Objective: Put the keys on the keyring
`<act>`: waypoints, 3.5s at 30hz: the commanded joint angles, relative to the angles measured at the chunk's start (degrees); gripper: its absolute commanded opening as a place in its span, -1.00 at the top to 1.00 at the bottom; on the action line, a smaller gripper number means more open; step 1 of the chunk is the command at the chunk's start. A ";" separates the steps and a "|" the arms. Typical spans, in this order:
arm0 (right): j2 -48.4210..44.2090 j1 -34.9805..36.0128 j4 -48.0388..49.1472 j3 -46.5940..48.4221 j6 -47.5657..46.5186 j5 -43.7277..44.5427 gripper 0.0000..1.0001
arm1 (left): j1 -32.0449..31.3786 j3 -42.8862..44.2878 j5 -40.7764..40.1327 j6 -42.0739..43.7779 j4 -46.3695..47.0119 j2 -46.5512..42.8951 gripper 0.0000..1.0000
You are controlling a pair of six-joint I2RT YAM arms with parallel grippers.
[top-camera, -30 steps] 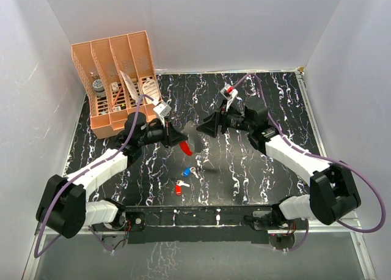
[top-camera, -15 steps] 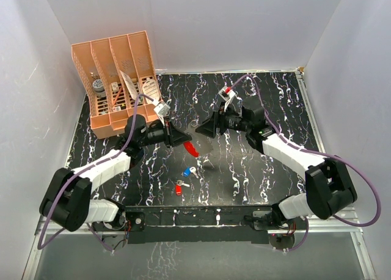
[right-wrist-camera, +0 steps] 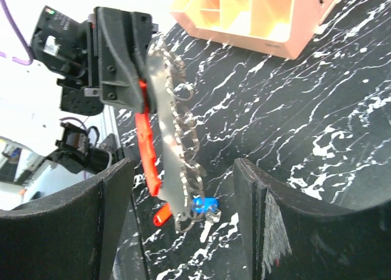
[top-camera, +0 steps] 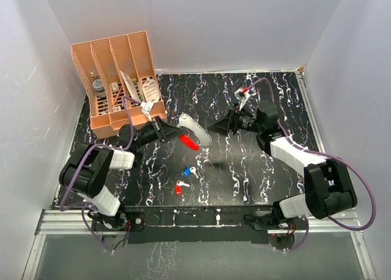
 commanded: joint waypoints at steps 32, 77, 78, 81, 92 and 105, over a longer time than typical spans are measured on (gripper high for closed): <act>16.83 3.94 54.19 -6.15 39.65 7.71 -0.17 | -9.53 2.12 -29.77 -4.55 18.65 0.95 1.00; -11.73 3.03 -13.72 0.12 -2.73 17.19 1.00 | -5.52 -7.58 -29.95 -4.43 6.32 -4.16 -0.63; -11.81 3.04 -13.66 0.12 -2.72 16.80 1.00 | -5.52 -7.52 -29.51 -4.79 7.45 -2.89 -0.63; -12.20 3.06 -13.71 0.17 -2.89 15.85 1.00 | -5.52 -7.54 -28.30 -6.92 12.39 1.66 -0.62; -13.53 3.02 -12.44 -0.12 -2.86 12.03 1.00 | -5.52 -5.79 -25.88 -9.53 18.47 6.21 -0.61; -11.50 3.06 -7.26 -0.67 -0.48 5.95 1.00 | -5.60 -2.93 -25.00 -12.04 18.52 6.15 -0.61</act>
